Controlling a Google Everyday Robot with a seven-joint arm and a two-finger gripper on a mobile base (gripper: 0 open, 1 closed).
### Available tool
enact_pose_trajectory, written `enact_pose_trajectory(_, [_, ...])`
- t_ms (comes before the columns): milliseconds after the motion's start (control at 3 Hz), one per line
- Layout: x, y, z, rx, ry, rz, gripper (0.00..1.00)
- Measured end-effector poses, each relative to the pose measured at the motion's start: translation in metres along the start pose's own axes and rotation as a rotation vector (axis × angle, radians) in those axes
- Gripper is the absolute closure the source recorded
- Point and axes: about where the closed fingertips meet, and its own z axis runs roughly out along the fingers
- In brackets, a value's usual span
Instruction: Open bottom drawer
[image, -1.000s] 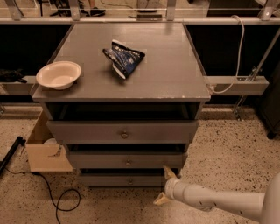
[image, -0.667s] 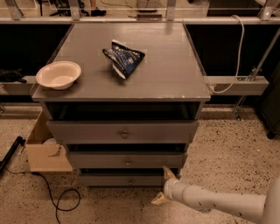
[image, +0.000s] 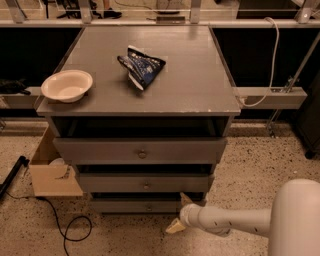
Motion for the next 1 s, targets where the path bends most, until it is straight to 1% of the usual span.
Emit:
enact_pose_trajectory(333, [0.0,0.003,0.001,-0.012,-0.001,0.006,0.0])
enact_pose_trajectory(667, [0.012,0.028,0.007,-0.088,0.004,0.064,0.0])
enact_pose_trajectory(1000, [0.015,0.048,0.008,-0.131,-0.003,0.094,0.0])
